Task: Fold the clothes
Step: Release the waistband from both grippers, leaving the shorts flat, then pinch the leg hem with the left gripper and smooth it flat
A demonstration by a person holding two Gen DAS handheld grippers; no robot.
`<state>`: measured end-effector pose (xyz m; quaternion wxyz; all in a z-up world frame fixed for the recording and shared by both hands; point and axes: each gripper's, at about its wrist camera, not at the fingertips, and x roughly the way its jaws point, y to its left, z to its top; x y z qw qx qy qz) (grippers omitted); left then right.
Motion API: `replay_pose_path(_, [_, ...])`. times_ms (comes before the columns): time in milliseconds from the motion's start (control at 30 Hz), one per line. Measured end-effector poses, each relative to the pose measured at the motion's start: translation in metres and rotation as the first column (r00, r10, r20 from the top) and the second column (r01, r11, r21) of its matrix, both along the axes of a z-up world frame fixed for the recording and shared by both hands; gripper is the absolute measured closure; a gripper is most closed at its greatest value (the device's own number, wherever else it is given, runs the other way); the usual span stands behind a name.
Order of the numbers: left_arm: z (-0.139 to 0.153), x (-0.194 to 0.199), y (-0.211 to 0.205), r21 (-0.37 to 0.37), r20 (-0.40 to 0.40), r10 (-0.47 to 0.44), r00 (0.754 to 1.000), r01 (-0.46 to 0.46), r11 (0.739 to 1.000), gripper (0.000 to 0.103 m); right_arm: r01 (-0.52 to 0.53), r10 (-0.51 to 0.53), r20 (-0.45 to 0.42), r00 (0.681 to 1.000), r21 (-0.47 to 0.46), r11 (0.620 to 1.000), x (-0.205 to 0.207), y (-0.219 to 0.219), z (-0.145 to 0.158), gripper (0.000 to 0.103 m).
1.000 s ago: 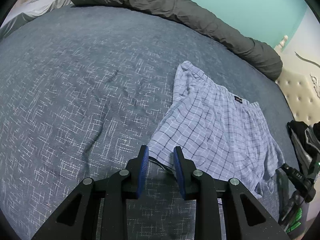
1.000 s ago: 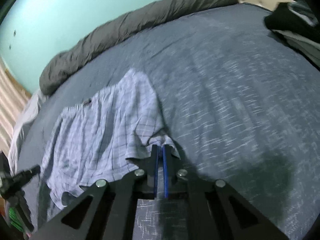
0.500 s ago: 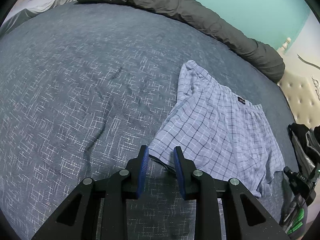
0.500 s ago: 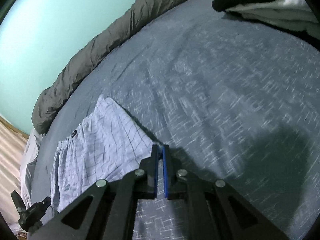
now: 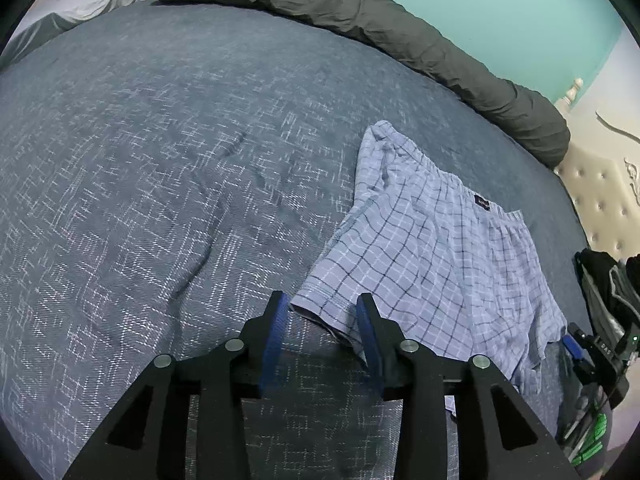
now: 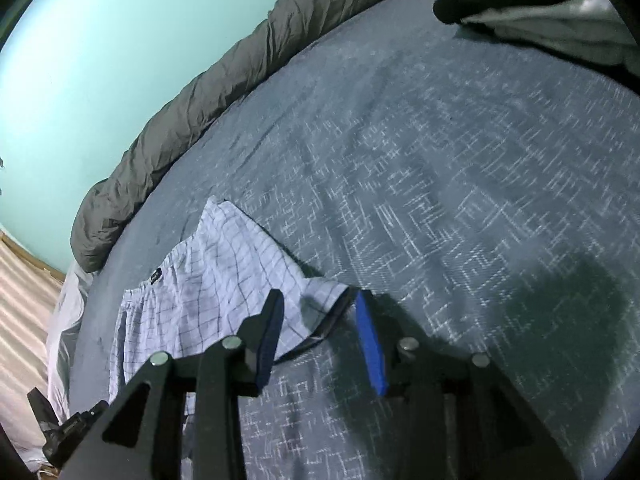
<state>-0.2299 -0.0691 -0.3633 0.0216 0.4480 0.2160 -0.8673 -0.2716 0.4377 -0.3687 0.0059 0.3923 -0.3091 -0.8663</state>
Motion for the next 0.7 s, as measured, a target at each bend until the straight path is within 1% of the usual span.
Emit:
replay_pose_path(67, [-0.001, 0.0, -0.002, 0.008, 0.002, 0.006, 1.0, -0.007, 1.0, 0.064, -0.013, 0.013, 0.0, 1.0, -0.02, 1.0, -0.001, 0.0, -0.002, 0.075])
replay_pose_path(100, [-0.001, -0.001, -0.003, 0.012, 0.002, 0.01, 1.0, -0.01, 1.0, 0.064, -0.023, 0.023, -0.003, 1.0, -0.033, 0.999, -0.001, 0.0, -0.004, 0.089])
replay_pose_path(167, [-0.003, -0.002, -0.006, 0.023, 0.007, 0.014, 1.0, -0.014, 1.0, 0.064, -0.025, 0.024, -0.01, 1.0, -0.054, 0.998, -0.001, 0.001, -0.004, 0.097])
replay_pose_path(200, [-0.006, -0.003, -0.007, 0.034, 0.012, 0.014, 1.0, -0.014, 0.999, 0.064, -0.023, 0.022, -0.014, 1.0, -0.064, 0.998, 0.0, 0.003, -0.005, 0.1])
replay_pose_path(267, [-0.009, -0.005, -0.007, 0.048, 0.015, 0.0, 1.0, 0.0, 0.999, 0.065, -0.017, 0.015, -0.024, 1.0, -0.073, 0.997, 0.001, 0.004, -0.003, 0.101])
replay_pose_path(300, [-0.01, -0.007, -0.006, 0.051, 0.01, -0.015, 1.0, 0.015, 0.999, 0.07, -0.013, 0.011, -0.03, 1.0, -0.076, 0.997, 0.001, 0.004, -0.002, 0.101])
replay_pose_path(333, [-0.011, -0.008, -0.005, 0.054, 0.009, -0.027, 1.0, 0.026, 0.998, 0.084, -0.009, 0.006, -0.034, 0.999, -0.078, 0.997, 0.001, 0.005, 0.0, 0.101])
replay_pose_path(367, [-0.011, -0.008, -0.004, 0.054, 0.008, -0.034, 0.999, 0.034, 0.998, 0.094, -0.003, 0.0, -0.039, 0.999, -0.082, 0.997, 0.002, 0.006, 0.001, 0.101])
replay_pose_path(433, [-0.009, -0.008, -0.002, 0.046, 0.0, -0.042, 0.999, 0.042, 0.998, 0.1, 0.008, -0.012, -0.042, 0.999, -0.091, 0.996, 0.003, 0.01, 0.001, 0.101])
replay_pose_path(500, [0.003, -0.004, -0.005, 0.003, -0.034, -0.021, 0.999, 0.021, 1.0, 0.1, 0.02, -0.024, -0.043, 0.999, -0.097, 0.995, 0.005, 0.014, 0.001, 0.101])
replay_pose_path(600, [0.027, 0.006, -0.018, -0.097, -0.1, 0.048, 0.994, -0.057, 0.994, 0.1, 0.031, -0.036, -0.044, 0.998, -0.103, 0.994, 0.008, 0.019, 0.001, 0.102])
replay_pose_path(633, [0.032, 0.008, -0.02, -0.114, -0.112, 0.058, 0.992, -0.071, 0.991, 0.1, 0.031, -0.036, -0.044, 0.998, -0.104, 0.994, 0.008, 0.02, 0.0, 0.102])
replay_pose_path(700, [0.033, 0.008, -0.014, -0.116, -0.11, 0.037, 0.993, -0.05, 0.992, 0.1, 0.032, -0.037, -0.041, 0.999, -0.107, 0.994, 0.009, 0.02, -0.001, 0.102])
